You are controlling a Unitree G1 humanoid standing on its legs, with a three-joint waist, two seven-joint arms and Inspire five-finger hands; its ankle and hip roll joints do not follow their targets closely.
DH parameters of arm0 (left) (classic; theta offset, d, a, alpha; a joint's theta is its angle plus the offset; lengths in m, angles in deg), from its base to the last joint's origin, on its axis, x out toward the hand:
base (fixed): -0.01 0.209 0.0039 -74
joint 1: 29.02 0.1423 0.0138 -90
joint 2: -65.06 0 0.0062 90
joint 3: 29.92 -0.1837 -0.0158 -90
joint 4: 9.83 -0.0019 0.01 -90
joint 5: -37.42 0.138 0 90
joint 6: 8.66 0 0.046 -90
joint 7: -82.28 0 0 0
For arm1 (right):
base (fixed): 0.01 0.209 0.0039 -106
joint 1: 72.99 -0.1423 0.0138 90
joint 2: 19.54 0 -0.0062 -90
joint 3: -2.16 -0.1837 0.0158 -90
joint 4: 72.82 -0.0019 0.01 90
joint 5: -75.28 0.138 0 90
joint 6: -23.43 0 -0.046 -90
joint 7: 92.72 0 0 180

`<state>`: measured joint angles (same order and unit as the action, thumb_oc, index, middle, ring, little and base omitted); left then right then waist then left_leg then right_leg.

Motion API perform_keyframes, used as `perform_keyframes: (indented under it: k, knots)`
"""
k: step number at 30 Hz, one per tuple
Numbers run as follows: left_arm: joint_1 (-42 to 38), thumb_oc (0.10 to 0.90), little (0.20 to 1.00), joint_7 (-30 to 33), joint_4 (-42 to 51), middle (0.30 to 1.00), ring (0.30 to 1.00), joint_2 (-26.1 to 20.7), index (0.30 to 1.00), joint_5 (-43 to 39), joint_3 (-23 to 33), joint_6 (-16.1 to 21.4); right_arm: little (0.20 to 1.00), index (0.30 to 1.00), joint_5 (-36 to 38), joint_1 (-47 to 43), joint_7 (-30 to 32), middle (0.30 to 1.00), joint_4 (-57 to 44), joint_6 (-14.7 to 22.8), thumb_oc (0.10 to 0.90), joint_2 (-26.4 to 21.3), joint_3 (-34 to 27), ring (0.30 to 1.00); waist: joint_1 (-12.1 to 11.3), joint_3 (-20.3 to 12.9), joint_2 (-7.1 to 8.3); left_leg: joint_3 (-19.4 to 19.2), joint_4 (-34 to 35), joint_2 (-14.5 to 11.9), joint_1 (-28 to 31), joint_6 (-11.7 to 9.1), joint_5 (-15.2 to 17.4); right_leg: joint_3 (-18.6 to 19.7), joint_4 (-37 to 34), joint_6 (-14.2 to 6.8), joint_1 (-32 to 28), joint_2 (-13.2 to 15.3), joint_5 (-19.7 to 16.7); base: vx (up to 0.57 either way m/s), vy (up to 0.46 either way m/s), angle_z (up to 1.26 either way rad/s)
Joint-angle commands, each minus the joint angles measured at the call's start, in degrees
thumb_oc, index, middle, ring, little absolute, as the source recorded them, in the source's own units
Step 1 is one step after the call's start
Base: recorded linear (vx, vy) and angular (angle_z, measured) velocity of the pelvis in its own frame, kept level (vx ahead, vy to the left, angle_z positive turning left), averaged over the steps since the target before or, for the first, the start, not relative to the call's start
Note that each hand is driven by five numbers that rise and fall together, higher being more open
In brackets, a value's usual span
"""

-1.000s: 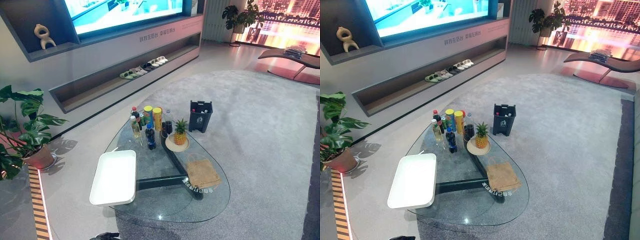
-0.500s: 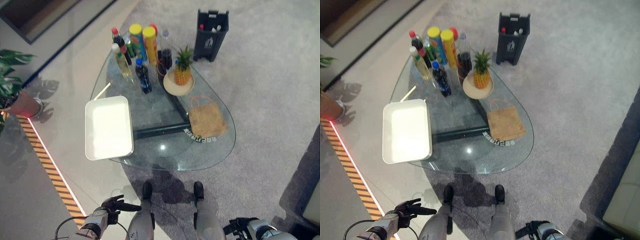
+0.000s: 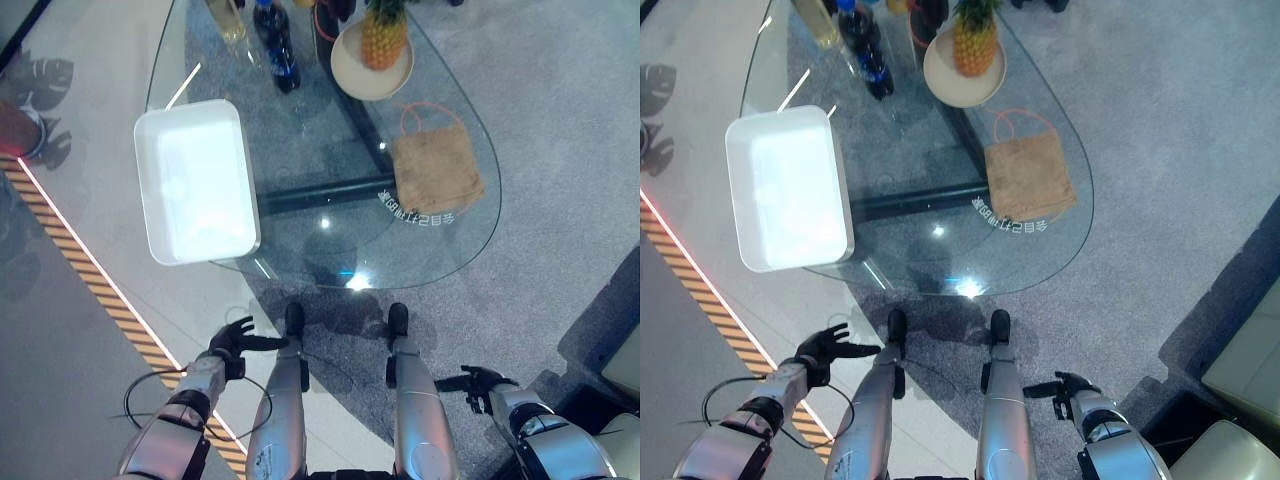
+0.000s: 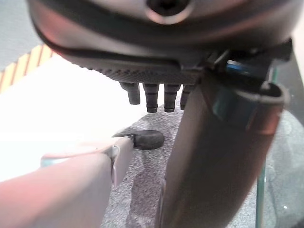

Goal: Wipe the table with a cloth and put it in the basket.

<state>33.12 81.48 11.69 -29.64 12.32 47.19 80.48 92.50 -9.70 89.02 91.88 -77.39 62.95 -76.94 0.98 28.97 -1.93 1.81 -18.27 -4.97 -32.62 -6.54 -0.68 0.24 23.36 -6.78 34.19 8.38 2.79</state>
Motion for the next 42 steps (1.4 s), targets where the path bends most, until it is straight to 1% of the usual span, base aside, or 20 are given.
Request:
perform_keyframes:
  k: [1, 3, 4, 7, 8, 13, 19, 22, 26, 27, 28, 29, 32, 36, 39, 42]
  knots:
    - [3.4, 0.8, 0.9, 0.9, -0.1, 0.9, 0.9, -3.1, 0.9, 0.4, 0.6, -0.6, 0.9, 0.9, 5.8, 1.3, 5.6, 0.9, -2.4, 3.3, 0.8, -5.7, -2.4, 0.9, -0.6, 0.8, 1.05, -0.3, -7.0, 6.4, -6.9, 5.1, 1.2, -4.0, 4.6, 4.9, 4.9, -6.0, 1.0, -0.06, -0.125, 0.07]
    - [3.1, 0.8, 0.9, 0.9, 0.4, 0.9, 0.9, -3.6, 0.9, 0.6, 0.4, -0.6, 0.9, 0.9, 7.5, 0.4, 7.5, 0.9, -3.5, 5.0, 0.8, -6.4, -3.5, 0.9, -0.7, 0.8, 1.17, -0.1, -8.7, 6.3, -8.7, 5.3, 1.9, -3.6, 6.5, 5.1, 6.8, -6.5, 1.6, -0.05, -0.105, 0.05]
    - [2.9, 0.8, 0.9, 0.8, 0.6, 0.9, 0.9, -3.9, 0.9, 0.4, 0.2, -0.7, 0.9, 0.9, 8.1, 0.0, 8.7, 0.9, -3.9, 6.7, 0.8, -6.6, -4.2, 0.9, -0.7, 0.8, 1.21, 0.0, -9.3, 6.2, -9.3, 5.5, 2.2, -3.6, 7.1, 5.2, 7.4, -6.7, 1.8, -0.05, -0.105, 0.09]
    - [2.6, 0.8, 0.9, 0.5, 0.8, 0.9, 0.9, -4.6, 0.9, -0.2, -0.1, -0.3, 0.9, 0.9, 8.4, -1.3, 9.7, 0.9, -5.3, 9.0, 0.8, -8.2, -5.2, 0.9, -0.7, 0.8, 1.39, 0.3, -10.2, 6.0, -10.7, 5.8, 2.7, -3.5, 8.5, 5.4, 9.1, -7.0, 2.0, -0.05, -0.082, 0.1]
    - [2.5, 0.8, 0.9, 0.2, 0.8, 0.9, 0.9, -5.1, 0.9, -0.4, -0.1, -0.1, 0.9, 0.9, 9.1, -2.0, 10.4, 0.9, -5.9, 10.6, 0.8, -9.3, -5.6, 0.9, -0.7, 0.8, 1.48, 0.3, -10.3, 5.9, -11.3, 5.8, 2.7, -3.7, 8.8, 5.5, 9.8, -7.0, 2.1, -0.06, -0.069, 0.09]
    - [2.1, 0.8, 0.9, 0.5, 1.3, 0.9, 0.9, -6.1, 0.9, -0.9, 0.1, 0.1, 0.9, 0.9, 8.5, -4.7, 11.0, 0.9, -8.5, 12.7, 0.8, -11.7, -6.0, 0.9, -1.2, 0.8, 1.88, 0.6, -12.7, 5.9, -14.7, 5.5, 3.3, -4.3, 10.5, 5.8, 12.4, -6.7, 2.4, -0.05, -0.052, 0.05]
    - [0.3, 0.8, 0.9, 0.1, 0.3, 0.9, 0.9, -7.3, 0.9, -1.7, -0.4, 0.2, 0.9, 0.9, 8.9, -6.6, 11.4, 0.9, -8.7, 14.9, 0.8, -12.5, -5.0, 0.9, -1.4, 0.8, 2.01, 0.8, -13.0, 5.9, -16.3, 5.4, 3.4, -4.9, 10.3, 5.9, 13.7, -6.5, 2.4, -0.02, -0.037, 0.03]
    - [0.1, 0.8, 0.9, 0.0, -0.6, 0.9, 0.9, -7.4, 0.9, -2.3, -0.6, 1.3, 0.9, 0.9, 9.4, -7.5, 11.9, 0.9, -8.5, 16.0, 0.8, -12.8, -4.6, 0.9, -1.3, 0.8, 1.83, 0.8, -12.7, 6.1, -16.9, 5.2, 3.3, -4.9, 9.5, 5.9, 14.1, -6.5, 2.0, 0.0, 0.0, 0.0]
    - [0.1, 0.8, 0.9, -0.5, -0.3, 0.9, 0.9, -7.3, 0.9, -6.6, -0.1, 1.6, 0.9, 0.9, 9.4, -8.5, 13.5, 0.9, -8.5, 17.2, 0.8, -13.4, -4.0, 0.9, -1.2, 0.8, 1.35, 0.7, -12.3, 6.0, -17.6, 5.0, 3.0, -4.8, 9.3, 6.0, 14.9, -6.5, 2.1, 0.0, 0.008, 0.01]
    - [0.4, 0.8, 0.9, -0.6, -0.1, 0.9, 0.9, -7.2, 0.9, -8.2, 0.2, 1.7, 0.9, 0.9, 9.5, -8.6, 14.5, 0.9, -8.6, 18.2, 0.8, -13.6, -4.1, 0.9, -1.2, 0.8, 1.22, 0.7, -12.1, 6.0, -17.7, 4.9, 3.0, -4.7, 9.2, 6.0, 15.0, -6.5, 2.1, 0.0, 0.0, 0.0]
    - [0.4, 0.8, 0.9, -0.6, -0.1, 0.9, 0.9, -7.2, 0.9, -8.2, 0.2, 1.7, 0.9, 0.9, 9.5, -8.6, 14.5, 0.9, -8.6, 18.2, 0.8, -13.6, -4.1, 0.9, -1.2, 0.8, 1.22, 0.8, -12.1, 6.0, -17.7, 4.9, 3.0, -4.7, 9.2, 6.0, 15.0, -6.5, 2.1, 0.0, 0.0, 0.0]
    - [0.6, 0.8, 0.9, -1.2, -0.1, 0.9, 0.9, -7.3, 0.9, -10.0, 0.7, 1.8, 0.9, 0.9, 9.5, -8.6, 15.7, 0.9, -8.9, 20.2, 0.8, -14.2, -4.5, 0.9, -1.1, 0.8, 1.18, 0.8, -12.0, 6.0, -17.9, 5.0, 3.0, -4.5, 9.0, 5.9, 15.2, -6.5, 1.9, 0.0, 0.0, 0.0]
    - [1.0, 0.8, 0.9, -1.9, -0.1, 0.9, 0.9, -7.0, 0.9, -12.5, 0.8, 2.3, 0.9, 0.9, 8.7, -10.7, 19.5, 0.9, -11.2, 22.0, 0.8, -16.1, -4.3, 0.9, -1.1, 0.8, 1.09, 0.7, -11.6, 6.0, -18.2, 4.9, 2.8, -4.6, 8.4, 5.8, 15.4, -6.4, 1.7, 0.0, 0.0, 0.0]
    - [2.2, 0.8, 0.9, -2.4, 0.1, 0.9, 0.9, -6.4, 0.9, -13.9, 0.2, 3.4, 0.9, 0.9, 7.8, -15.1, 24.1, 0.9, -14.9, 21.7, 0.8, -20.0, -3.1, 0.9, -1.2, 0.8, 1.13, 0.8, -10.7, 5.9, -18.3, 4.8, 2.4, -4.6, 7.4, 5.5, 15.5, -6.4, 1.1, 0.0, 0.016, -0.01]
    - [3.5, 0.8, 0.9, -2.1, 0.9, 0.9, 0.9, -5.4, 0.9, -15.0, -0.9, 4.5, 0.9, 0.9, 6.2, -20.3, 28.5, 0.9, -17.4, 21.4, 0.8, -23.7, -1.3, 0.9, -1.5, 0.8, 1.06, 0.8, -9.3, 5.9, -18.3, 4.8, 1.8, -4.6, 6.1, 5.3, 15.4, -6.5, 0.5, 0.01, 0.027, -0.01]
    - [4.1, 0.8, 0.9, -1.8, 1.3, 0.9, 0.9, -5.1, 0.9, -15.4, -1.5, 4.9, 0.9, 0.9, 5.8, -24.3, 31.7, 0.9, -19.0, 21.5, 0.8, -26.0, 0.4, 0.9, -1.7, 0.8, 1.0, 0.9, -8.1, 5.9, -18.2, 4.7, 1.3, -4.7, 5.1, 5.2, 15.3, -6.7, 0.2, 0.0, 0.035, -0.02]
